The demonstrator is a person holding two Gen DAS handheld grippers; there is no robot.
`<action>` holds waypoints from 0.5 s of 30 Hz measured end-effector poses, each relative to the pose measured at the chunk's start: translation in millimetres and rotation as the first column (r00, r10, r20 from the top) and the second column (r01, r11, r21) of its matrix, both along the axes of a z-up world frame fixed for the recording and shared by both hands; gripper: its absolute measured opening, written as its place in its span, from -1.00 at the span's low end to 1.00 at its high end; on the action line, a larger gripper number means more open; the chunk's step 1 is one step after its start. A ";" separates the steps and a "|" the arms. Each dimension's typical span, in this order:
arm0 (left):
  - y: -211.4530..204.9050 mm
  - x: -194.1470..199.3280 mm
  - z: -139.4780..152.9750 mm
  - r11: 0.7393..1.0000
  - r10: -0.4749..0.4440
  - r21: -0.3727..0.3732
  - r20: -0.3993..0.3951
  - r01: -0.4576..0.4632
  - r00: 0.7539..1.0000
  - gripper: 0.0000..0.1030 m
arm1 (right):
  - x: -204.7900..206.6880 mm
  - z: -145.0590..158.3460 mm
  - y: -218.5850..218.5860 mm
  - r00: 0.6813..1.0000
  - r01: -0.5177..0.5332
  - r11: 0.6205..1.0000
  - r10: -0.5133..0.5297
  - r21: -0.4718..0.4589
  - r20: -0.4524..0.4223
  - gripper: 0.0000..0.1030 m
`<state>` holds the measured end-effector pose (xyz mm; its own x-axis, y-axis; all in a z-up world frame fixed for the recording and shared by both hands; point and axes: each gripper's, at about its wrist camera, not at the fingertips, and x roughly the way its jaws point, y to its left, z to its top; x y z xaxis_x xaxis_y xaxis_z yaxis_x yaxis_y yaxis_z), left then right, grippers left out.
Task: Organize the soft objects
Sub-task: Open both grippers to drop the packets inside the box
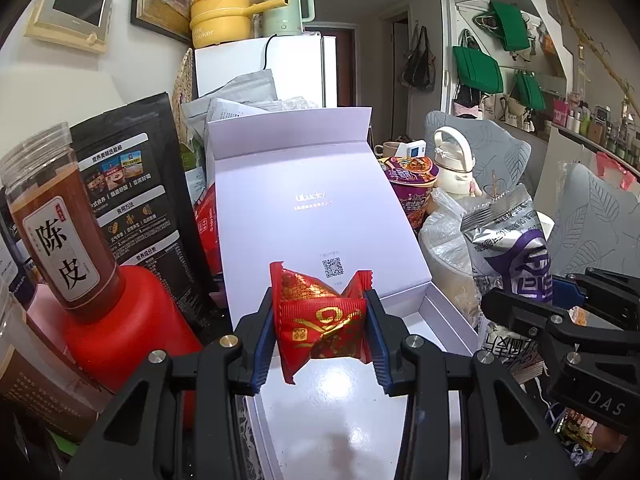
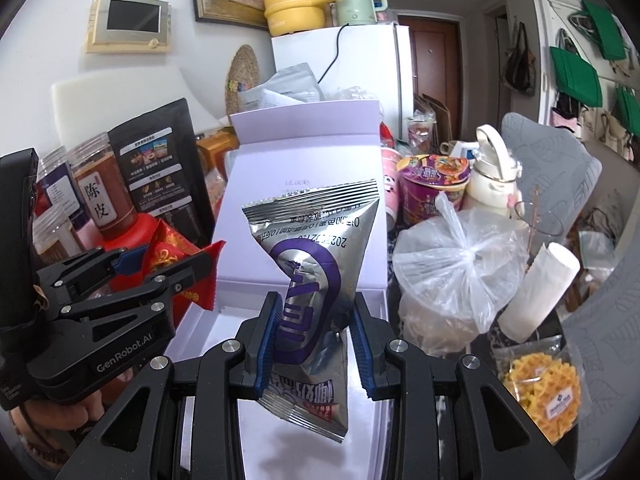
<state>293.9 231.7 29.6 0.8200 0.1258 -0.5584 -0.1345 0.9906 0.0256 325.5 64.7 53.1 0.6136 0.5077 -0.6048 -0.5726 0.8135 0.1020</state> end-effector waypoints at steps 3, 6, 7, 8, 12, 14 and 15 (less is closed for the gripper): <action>-0.6 5.1 -1.8 1.000 0.017 0.021 -0.022 -0.016 1.000 -0.19 | 0.3 -0.8 1.0 1.000 -0.002 1.000 0.002 -0.013 0.009 -0.28; 1.7 9.9 -5.6 1.000 0.015 -0.006 -0.058 -0.016 0.998 -0.01 | 0.8 -1.8 2.0 1.000 0.017 0.999 -0.016 -0.042 0.016 0.04; 2.7 11.4 -7.2 1.000 0.023 -0.013 -0.073 -0.024 0.997 0.10 | 0.9 -1.7 1.3 0.999 0.027 0.999 -0.027 -0.041 0.020 0.04; 3.4 11.6 -8.2 0.999 0.029 -0.014 -0.078 -0.030 0.997 0.40 | 1.4 -1.7 0.8 0.999 0.029 0.999 -0.028 -0.042 0.017 0.04; 4.1 7.7 -5.4 0.999 0.048 0.001 -0.052 -0.048 0.997 0.74 | 2.8 -1.4 -1.0 0.999 0.036 0.998 -0.036 -0.042 0.009 0.05; 4.4 6.2 -3.6 0.999 0.047 0.001 -0.048 -0.047 0.998 0.75 | 3.4 -1.4 -2.2 0.999 0.043 0.998 -0.042 -0.045 0.009 0.05; 4.8 6.4 -3.1 0.999 0.047 0.000 -0.049 -0.047 0.998 0.75 | 3.6 -1.3 -2.7 0.999 0.045 0.998 -0.045 -0.045 0.008 0.05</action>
<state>300.2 236.5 26.4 0.7851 0.1630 -0.5976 -0.1796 0.9832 0.0322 329.1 62.0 51.8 0.6396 0.4519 -0.6218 -0.5361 0.8420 0.0604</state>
